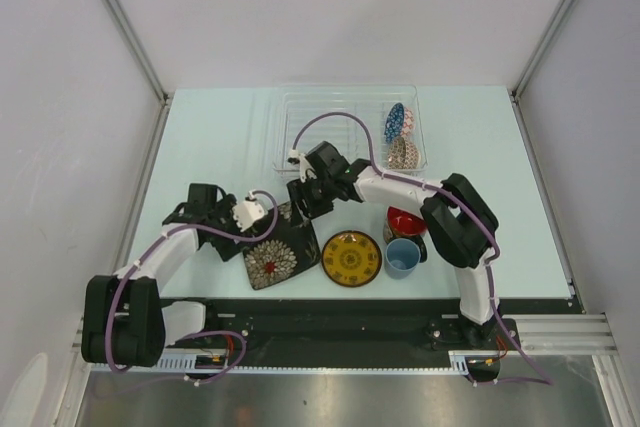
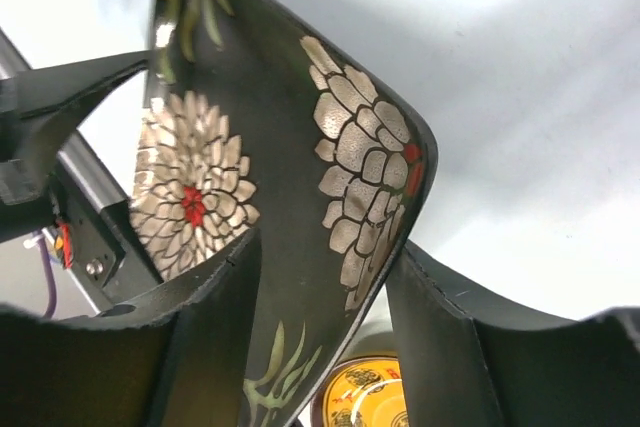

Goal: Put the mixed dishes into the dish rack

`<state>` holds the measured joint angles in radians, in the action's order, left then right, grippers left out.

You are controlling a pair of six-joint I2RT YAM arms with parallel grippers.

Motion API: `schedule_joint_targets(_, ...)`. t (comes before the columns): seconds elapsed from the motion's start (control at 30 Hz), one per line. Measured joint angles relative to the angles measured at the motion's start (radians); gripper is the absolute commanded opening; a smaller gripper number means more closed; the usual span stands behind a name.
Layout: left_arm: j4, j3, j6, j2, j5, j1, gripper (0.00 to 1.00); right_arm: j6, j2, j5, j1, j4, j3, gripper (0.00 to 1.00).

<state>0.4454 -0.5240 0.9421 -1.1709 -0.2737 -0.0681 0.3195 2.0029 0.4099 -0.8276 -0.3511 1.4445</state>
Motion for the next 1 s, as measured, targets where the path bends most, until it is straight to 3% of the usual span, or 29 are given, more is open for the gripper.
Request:
schedule_joint_targets(0.27, 0.047, -0.025, -0.026, -0.023, 0.014, -0.027, 0.92, -0.061, 0.064, 0.012, -0.024, -0.137, 0.236, 0.51)
schedule_joint_targets(0.43, 0.068, -0.031, -0.051, -0.029, 0.007, -0.045, 0.92, -0.090, 0.086, 0.019, -0.057, -0.170, 0.347, 0.28)
schedule_joint_targets(0.77, 0.100, -0.035, -0.081, -0.032, -0.002, -0.050, 0.91, -0.100, 0.146, -0.010, -0.045, -0.211, 0.401, 0.22)
schedule_joint_targets(0.87, 0.105, -0.035, -0.089, -0.032, -0.002, -0.050, 0.91, -0.110, 0.166, -0.006, -0.044, -0.232, 0.438, 0.03)
schedule_joint_targets(1.0, 0.111, -0.036, -0.098, -0.034, -0.002, -0.050, 0.91, -0.119, 0.188, -0.002, -0.044, -0.250, 0.471, 0.00)
